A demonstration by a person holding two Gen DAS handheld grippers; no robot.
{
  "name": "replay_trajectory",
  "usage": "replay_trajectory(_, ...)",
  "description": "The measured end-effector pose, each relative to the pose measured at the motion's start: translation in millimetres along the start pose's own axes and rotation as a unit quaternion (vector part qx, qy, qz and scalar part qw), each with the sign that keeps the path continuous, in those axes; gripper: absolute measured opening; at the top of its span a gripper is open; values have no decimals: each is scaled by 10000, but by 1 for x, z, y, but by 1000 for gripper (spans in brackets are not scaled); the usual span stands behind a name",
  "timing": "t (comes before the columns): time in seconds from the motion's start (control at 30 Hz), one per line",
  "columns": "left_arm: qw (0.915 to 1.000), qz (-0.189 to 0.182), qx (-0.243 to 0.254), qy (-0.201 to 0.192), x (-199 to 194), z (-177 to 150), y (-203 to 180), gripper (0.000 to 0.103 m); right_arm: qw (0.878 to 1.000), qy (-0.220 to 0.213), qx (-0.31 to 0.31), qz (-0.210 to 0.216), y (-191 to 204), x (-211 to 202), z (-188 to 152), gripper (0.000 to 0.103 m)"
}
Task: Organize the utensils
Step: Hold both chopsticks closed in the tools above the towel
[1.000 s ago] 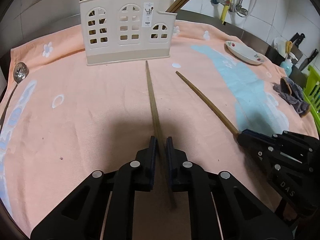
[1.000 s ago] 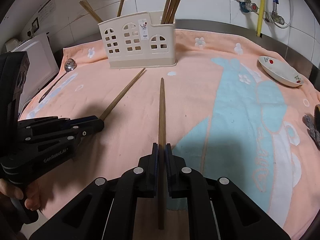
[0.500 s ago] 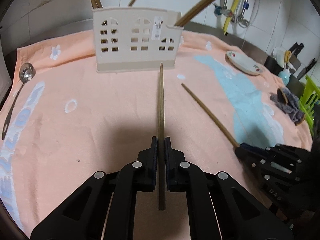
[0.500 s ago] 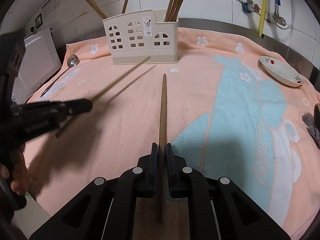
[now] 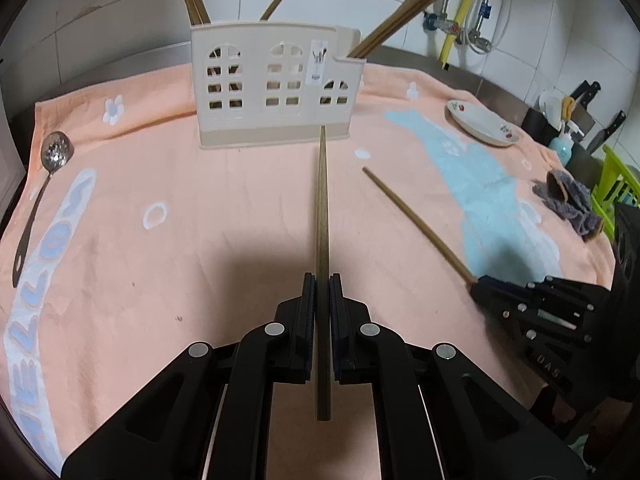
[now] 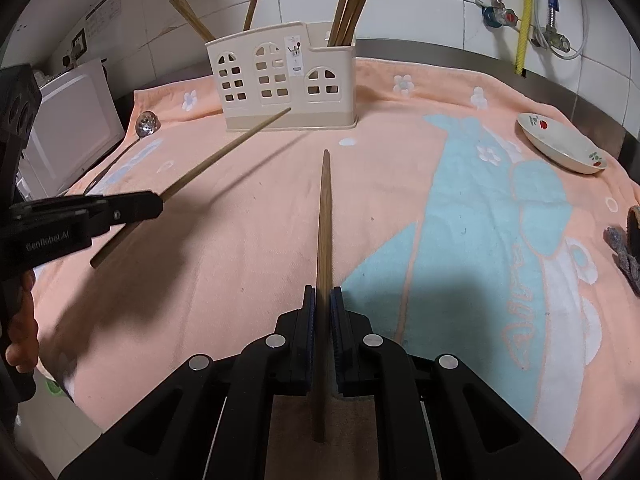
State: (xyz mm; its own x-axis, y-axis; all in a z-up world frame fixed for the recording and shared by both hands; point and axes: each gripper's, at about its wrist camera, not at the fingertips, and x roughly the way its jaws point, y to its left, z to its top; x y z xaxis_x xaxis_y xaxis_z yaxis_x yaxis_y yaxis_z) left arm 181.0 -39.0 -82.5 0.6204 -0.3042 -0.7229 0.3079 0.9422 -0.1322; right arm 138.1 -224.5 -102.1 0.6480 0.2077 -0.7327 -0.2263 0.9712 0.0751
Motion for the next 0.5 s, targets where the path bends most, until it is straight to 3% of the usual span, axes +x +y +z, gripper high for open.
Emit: replay_trajectory(0.5,9996,-23,-128,246,18,-16,6,6,10000,28,-21,42,-1,-2,-3,12)
